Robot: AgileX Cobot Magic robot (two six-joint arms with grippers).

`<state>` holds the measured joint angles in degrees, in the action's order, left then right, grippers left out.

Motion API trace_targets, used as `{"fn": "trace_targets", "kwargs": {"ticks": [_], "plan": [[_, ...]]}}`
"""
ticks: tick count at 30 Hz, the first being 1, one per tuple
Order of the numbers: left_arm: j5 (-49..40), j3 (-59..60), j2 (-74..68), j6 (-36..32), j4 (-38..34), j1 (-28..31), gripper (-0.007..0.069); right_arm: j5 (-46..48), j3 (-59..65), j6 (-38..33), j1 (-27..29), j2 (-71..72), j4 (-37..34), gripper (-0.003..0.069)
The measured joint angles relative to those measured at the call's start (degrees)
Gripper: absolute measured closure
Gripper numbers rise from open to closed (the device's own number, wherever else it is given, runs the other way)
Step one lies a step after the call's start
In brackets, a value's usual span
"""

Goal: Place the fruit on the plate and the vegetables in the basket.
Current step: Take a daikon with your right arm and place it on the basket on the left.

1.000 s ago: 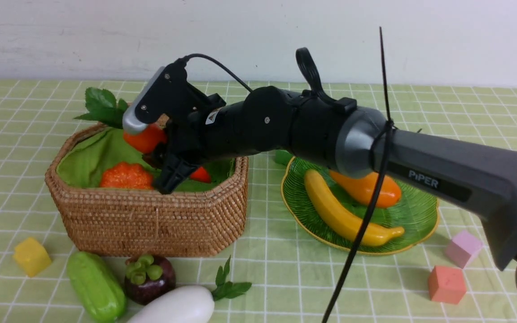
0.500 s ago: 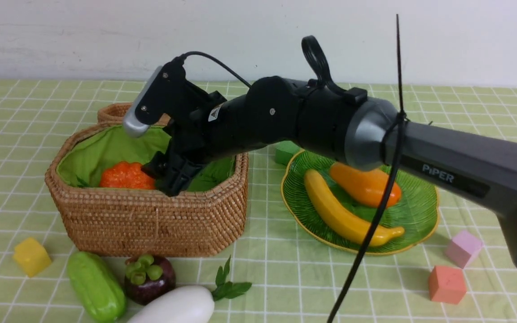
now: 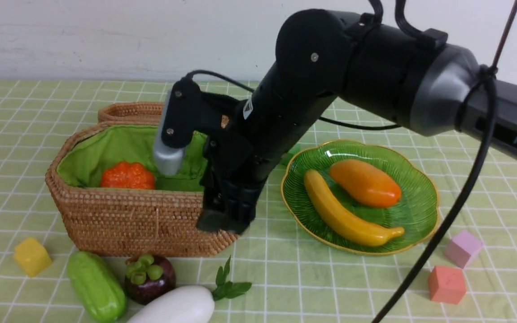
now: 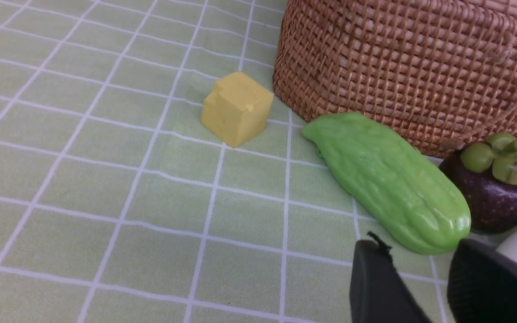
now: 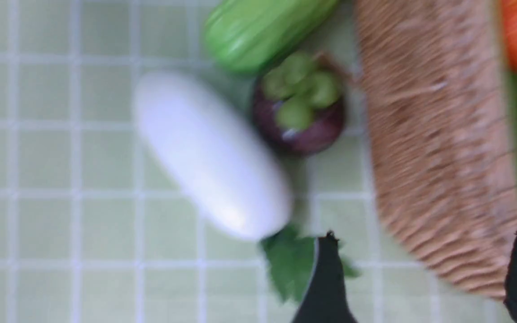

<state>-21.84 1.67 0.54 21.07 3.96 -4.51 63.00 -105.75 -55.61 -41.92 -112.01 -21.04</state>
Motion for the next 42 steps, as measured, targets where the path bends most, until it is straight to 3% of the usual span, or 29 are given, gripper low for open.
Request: {"fn": "trace_targets", "kwargs": {"ticks": [5, 12, 17, 23, 42], "plan": [[0.00, 0.00, 0.00, 0.00, 0.00, 0.00, 0.0386, 5.77, 2.18, -10.23, -1.57, -1.41, -2.74, 0.0153], [0.00, 0.00, 0.00, 0.00, 0.00, 0.00, 0.0386, -1.66, 4.52, -16.86, -6.17, -6.80, -2.66, 0.0148], [0.00, 0.00, 0.00, 0.00, 0.00, 0.00, 0.0386, -8.32, 4.53, -17.25, -7.53, -11.73, -1.25, 0.0134], [0.00, 0.00, 0.00, 0.00, 0.00, 0.00, 0.0386, -9.00, 4.12, -15.82, -7.46, -13.85, -0.61, 0.0120], [0.00, 0.00, 0.00, 0.00, 0.00, 0.00, 0.0386, 2.42, 0.81, -9.36, -7.46, -10.98, 2.29, 0.0142]]}}
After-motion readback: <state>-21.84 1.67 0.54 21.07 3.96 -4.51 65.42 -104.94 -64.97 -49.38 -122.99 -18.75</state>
